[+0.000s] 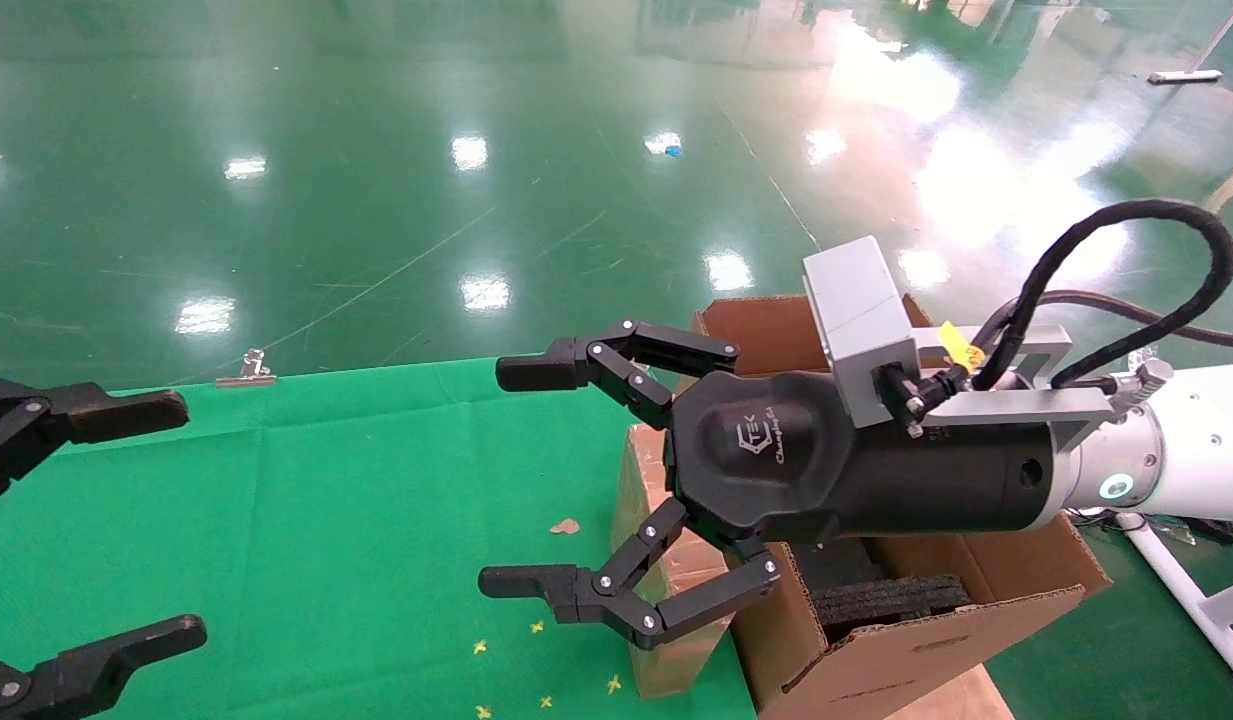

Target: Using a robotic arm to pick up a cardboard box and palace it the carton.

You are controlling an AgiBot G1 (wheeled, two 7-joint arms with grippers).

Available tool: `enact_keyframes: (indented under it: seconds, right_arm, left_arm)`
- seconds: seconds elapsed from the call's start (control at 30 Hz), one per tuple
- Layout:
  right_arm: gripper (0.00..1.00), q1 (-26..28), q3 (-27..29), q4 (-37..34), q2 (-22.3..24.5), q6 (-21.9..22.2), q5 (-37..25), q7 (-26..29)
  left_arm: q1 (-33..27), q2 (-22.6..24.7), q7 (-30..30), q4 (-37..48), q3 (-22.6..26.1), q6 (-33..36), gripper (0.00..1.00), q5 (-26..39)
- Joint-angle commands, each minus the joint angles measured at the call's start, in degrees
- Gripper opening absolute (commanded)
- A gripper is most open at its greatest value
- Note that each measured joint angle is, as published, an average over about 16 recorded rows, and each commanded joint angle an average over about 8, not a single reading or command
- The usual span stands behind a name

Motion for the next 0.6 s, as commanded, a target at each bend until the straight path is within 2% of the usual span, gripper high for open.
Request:
enact_keyframes:
  seconds: [0.03,0.6]
  right_arm:
    - [1.0,0.0,0.0,0.0,0.0,0.0,0.0,0.0]
    - [1.0,0.0,0.0,0.0,0.0,0.0,0.0,0.0]
  left_arm:
    - [0.0,0.0,0.0,0.0,0.0,0.0,1.0,0.0]
    - [0.0,0.0,0.0,0.0,0.0,0.0,1.0,0.0]
